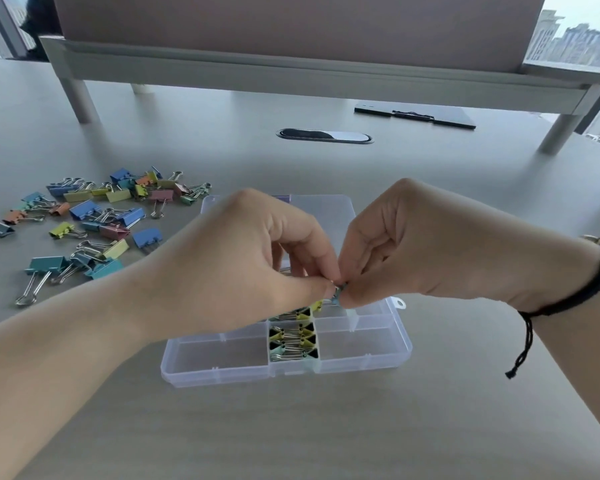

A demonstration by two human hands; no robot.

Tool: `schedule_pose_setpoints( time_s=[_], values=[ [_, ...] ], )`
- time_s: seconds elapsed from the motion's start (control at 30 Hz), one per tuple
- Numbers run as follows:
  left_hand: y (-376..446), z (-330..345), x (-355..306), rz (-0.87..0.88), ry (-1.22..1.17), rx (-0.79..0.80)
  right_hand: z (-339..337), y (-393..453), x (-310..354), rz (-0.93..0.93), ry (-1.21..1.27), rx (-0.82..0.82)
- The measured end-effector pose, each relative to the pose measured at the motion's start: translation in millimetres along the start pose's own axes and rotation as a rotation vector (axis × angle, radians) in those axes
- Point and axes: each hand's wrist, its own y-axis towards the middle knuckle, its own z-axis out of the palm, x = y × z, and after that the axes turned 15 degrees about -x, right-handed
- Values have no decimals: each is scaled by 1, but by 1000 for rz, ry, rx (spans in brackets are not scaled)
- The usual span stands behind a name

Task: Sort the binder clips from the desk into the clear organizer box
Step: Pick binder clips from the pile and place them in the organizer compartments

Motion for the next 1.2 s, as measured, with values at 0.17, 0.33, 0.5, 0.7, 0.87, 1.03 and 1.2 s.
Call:
schedule_pose_setpoints(
  time_s=[0.17, 0.33, 0.5, 0.7, 0.87, 1.03, 1.2],
  values=[
    [-4, 3, 3, 98, 136, 27, 6, -2, 2, -32, -81, 2],
    [-4, 6, 5, 106, 170, 11, 12, -3, 2, -54, -153, -43],
    [-4, 11, 3, 29, 156, 29, 15, -2, 0, -8, -148, -49],
    [-4, 10, 4, 5, 139, 69, 16, 0, 0, 21, -184, -69],
    [-7, 8, 5, 87, 154, 133, 18, 1, -1, 40, -158, -44],
    [-9, 8, 6, 160, 272, 209, 13, 0, -3, 13, -131, 10],
    [-6, 5, 6, 226, 342, 219, 2, 0, -2, -37, -167, 28]
  ],
)
